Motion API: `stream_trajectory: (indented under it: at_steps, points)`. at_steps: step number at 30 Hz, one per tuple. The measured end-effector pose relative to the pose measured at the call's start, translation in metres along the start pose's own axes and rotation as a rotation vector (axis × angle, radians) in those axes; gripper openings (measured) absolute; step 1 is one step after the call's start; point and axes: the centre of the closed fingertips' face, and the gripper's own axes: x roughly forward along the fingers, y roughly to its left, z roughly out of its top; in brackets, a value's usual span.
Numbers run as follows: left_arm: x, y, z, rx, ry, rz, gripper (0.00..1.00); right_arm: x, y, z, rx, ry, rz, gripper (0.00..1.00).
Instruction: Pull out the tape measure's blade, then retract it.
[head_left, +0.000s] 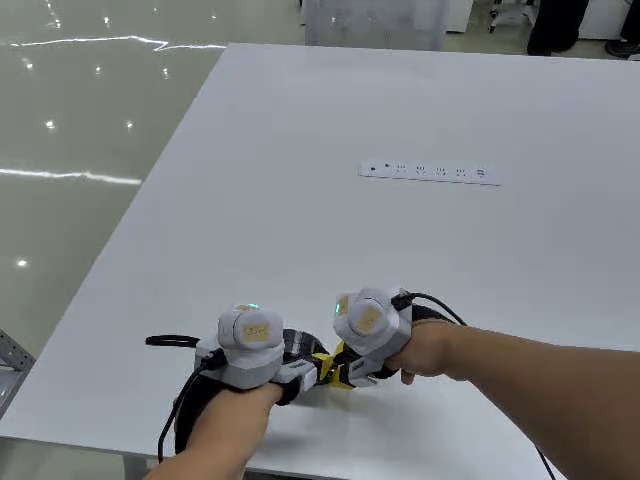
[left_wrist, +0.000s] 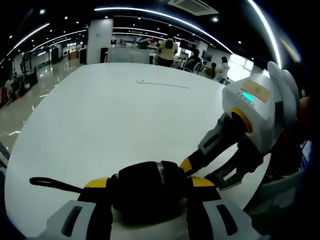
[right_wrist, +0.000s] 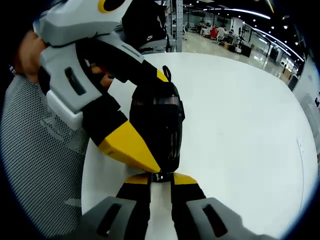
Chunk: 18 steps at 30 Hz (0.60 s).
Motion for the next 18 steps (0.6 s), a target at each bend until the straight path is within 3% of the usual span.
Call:
stream_trajectory:
  at_steps: [6, 12, 15, 17, 18]
  points:
    - [0.0, 0.0, 0.0, 0.001, -0.003, 0.001, 0.56, -0.001, 0.001, 0.0, -0.003, -0.006, -0.003, 0.14]
    - [0.0, 0.0, 0.001, -0.002, -0.01, -0.01, 0.58, -0.001, 0.0, 0.0, 0.043, -0.023, -0.023, 0.14]
    - [-0.001, 0.0, 0.001, -0.019, 0.03, -0.034, 0.58, 0.0, -0.001, -0.001, 0.049, -0.022, -0.031, 0.15]
    - [-0.003, 0.0, -0.006, -0.033, 0.079, -0.05, 0.58, -0.001, 0.0, 0.0, 0.052, -0.019, -0.038, 0.15]
    - [-0.002, 0.011, 0.005, 0.026, 0.01, -0.008, 0.63, -0.001, 0.001, 0.0, 0.051, -0.018, -0.045, 0.15]
